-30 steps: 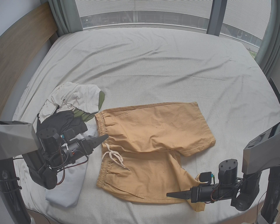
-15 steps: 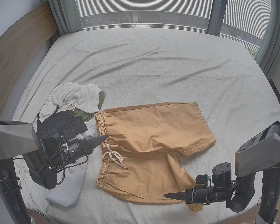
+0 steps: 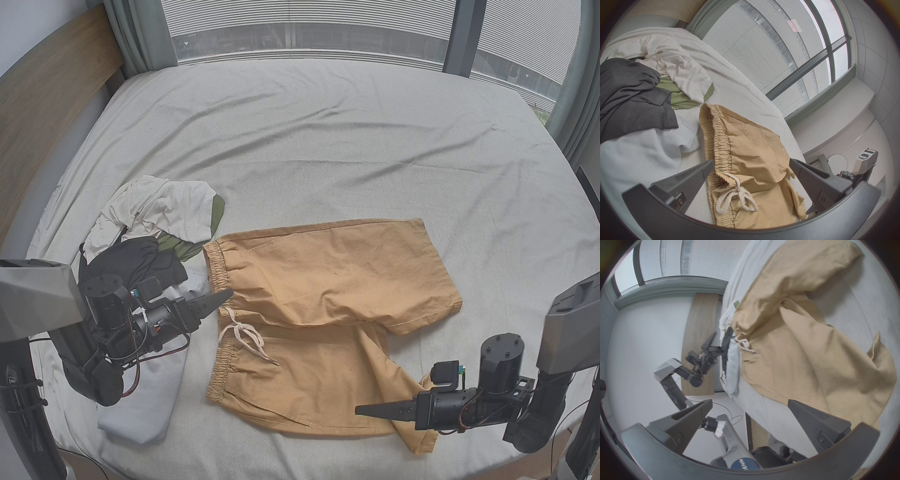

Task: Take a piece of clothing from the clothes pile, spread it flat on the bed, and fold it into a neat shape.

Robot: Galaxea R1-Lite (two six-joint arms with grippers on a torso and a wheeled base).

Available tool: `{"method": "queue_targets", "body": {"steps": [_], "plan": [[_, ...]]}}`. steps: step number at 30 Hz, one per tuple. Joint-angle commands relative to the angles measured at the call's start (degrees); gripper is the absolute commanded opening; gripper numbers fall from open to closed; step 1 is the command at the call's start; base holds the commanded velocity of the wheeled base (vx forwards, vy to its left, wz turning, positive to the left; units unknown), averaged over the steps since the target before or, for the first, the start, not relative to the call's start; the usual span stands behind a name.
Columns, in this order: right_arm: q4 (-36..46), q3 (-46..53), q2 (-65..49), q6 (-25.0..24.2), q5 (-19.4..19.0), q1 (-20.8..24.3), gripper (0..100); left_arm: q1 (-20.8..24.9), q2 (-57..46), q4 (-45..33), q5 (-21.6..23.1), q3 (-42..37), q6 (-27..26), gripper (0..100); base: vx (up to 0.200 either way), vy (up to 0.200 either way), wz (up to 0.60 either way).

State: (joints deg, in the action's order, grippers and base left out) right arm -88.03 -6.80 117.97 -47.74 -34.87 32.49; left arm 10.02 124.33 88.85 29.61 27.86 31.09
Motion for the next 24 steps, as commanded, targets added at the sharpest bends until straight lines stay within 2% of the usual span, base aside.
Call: {"method": "queue_targets", "body": {"steps": [1,3,4,8,13,19,20,24], "plan": [[-0.1,-0.2,-7.5,-1.0,-0.5,-2.4,100,0.0,0.1,0.0,0.0,0.0,0.0,100,0.0,0.0,0.0],[0.0,-0.7,-7.5,-0.9,-0.4,-3.9,100,0.0,0.1,0.0,0.0,0.0,0.0,100,0.0,0.0,0.0],[0.0,-2.0,-7.1,-0.6,-0.4,-8.1,100,0.1,0.1,0.0,0.0,0.0,0.0,100,0.0,0.0,0.0],[0.4,-1.9,-7.1,0.9,-0.4,-13.7,100,0.2,0.1,0.0,0.0,0.0,0.0,100,0.0,0.0,0.0],[0.7,-0.6,-7.0,6.5,-0.4,-20.1,100,0.3,0.2,0.0,0.0,0.1,0.0,100,0.0,0.0,0.0],[0.7,2.5,-5.1,12.3,-0.4,-24.8,100,0.3,0.3,0.0,0.0,0.0,0.0,100,0.0,0.0,0.0],[0.7,3.9,-3.3,15.3,-0.4,-26.1,100,0.3,0.8,0.0,0.0,0.1,0.0,100,0.0,0.0,0.0],[0.5,5.7,0.9,19.3,-0.4,-26.5,100,0.4,1.4,0.0,0.0,0.5,0.0,100,0.0,0.0,0.0]]}}
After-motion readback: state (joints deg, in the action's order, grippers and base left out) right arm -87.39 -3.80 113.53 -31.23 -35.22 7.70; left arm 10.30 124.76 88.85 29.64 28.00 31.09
